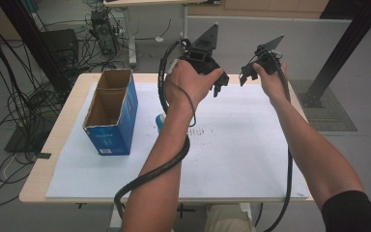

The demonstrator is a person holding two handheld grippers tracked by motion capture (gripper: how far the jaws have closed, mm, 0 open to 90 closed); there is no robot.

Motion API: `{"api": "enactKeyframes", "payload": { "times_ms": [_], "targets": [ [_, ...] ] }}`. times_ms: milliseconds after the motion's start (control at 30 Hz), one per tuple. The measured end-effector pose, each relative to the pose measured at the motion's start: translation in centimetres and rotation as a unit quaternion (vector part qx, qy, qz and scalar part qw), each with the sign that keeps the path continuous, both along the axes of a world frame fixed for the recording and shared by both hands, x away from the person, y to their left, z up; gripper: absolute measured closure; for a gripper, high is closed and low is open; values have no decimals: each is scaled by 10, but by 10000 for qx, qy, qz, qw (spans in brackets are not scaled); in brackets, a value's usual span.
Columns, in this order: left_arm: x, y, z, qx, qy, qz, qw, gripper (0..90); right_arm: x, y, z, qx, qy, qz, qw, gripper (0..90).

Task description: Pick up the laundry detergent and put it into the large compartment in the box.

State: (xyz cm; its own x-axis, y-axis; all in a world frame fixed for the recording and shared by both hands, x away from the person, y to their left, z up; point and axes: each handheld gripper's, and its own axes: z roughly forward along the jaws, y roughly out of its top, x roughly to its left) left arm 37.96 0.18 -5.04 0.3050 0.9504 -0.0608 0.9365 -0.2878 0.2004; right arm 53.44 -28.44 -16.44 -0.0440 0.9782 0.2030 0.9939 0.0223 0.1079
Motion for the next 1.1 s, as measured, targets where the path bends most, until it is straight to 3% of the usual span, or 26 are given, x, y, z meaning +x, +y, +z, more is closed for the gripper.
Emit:
{"api": "enactKeyframes", "payload": {
  "times_ms": [200,633,867,1100],
  "targets": [
    [-1,0,0,57,8,87,9999,68,-1,3,1,-52,45,26,10000,55],
    [-7,3,8,294,17,517,9982,68,-7,11,5,-57,27,174,9998,55],
    [-11,6,10,390,27,785,9961,68,-11,9,9,-40,-12,226,9997,54],
    [-13,16,6,468,93,1191,9917,67,-13,6,11,-5,-19,271,9996,55]
  ]
}}
